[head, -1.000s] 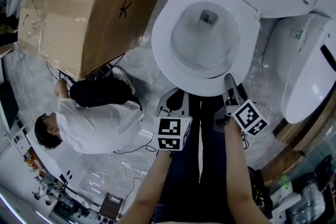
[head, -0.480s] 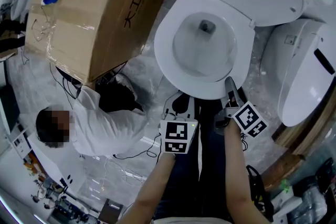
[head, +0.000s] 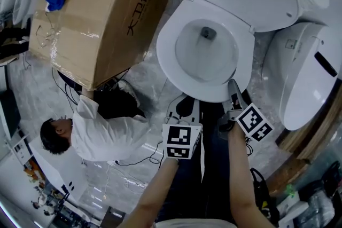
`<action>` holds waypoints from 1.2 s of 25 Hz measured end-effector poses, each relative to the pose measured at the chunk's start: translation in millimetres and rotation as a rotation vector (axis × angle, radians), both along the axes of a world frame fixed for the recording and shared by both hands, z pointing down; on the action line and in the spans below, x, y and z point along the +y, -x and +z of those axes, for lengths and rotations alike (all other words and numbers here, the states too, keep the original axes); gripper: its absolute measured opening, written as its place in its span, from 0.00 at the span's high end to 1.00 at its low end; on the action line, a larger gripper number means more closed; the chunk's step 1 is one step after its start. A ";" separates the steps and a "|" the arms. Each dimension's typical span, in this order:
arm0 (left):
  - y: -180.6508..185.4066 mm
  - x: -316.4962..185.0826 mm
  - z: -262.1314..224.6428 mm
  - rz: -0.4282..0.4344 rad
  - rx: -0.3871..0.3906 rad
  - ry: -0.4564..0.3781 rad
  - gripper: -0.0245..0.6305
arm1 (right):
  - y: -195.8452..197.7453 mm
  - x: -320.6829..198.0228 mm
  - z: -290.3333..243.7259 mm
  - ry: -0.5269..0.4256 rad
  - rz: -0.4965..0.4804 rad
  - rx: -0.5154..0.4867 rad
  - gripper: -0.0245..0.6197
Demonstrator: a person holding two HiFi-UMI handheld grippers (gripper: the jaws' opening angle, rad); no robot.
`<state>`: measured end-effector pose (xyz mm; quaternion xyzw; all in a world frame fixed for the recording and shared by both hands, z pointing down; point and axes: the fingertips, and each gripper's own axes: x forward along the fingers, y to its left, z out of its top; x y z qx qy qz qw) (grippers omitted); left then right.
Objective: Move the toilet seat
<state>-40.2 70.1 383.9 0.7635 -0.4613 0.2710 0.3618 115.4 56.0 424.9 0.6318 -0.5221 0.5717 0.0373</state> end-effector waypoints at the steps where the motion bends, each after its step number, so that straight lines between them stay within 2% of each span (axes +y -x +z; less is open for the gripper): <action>1: -1.1 -2.1 -2.4 0.004 -0.001 -0.007 0.94 | -1.4 -1.1 -2.6 0.006 -0.008 0.025 0.49; 7: -8.7 -15.7 -17.7 0.033 -0.006 -0.049 0.94 | -10.4 -8.5 -17.6 0.027 0.016 0.081 0.48; 12: -15.7 -28.2 -32.7 0.045 0.017 -0.084 0.94 | -18.3 -13.8 -38.5 -0.013 0.016 0.148 0.48; 18: -24.0 -42.9 -47.4 0.085 0.020 -0.126 0.94 | -24.1 -13.4 -64.5 -0.084 -0.035 0.322 0.49; 19: -25.6 -45.3 -49.4 0.087 0.030 -0.131 0.94 | -25.4 -12.9 -69.4 -0.097 -0.029 0.343 0.52; 22: -29.1 -52.5 -55.9 0.095 0.055 -0.145 0.94 | -27.0 -10.9 -81.2 -0.131 0.008 0.368 0.74; 24: -30.7 -56.7 -60.8 0.101 0.063 -0.156 0.94 | -28.9 -8.8 -86.8 -0.132 0.026 0.393 0.84; 27: -32.2 -64.7 -68.9 0.110 0.079 -0.176 0.94 | -28.0 -5.7 -88.6 -0.120 0.040 0.408 0.90; 30: -35.2 -72.0 -76.3 0.128 0.092 -0.196 0.94 | -18.3 -0.9 -84.0 -0.106 0.035 0.374 0.91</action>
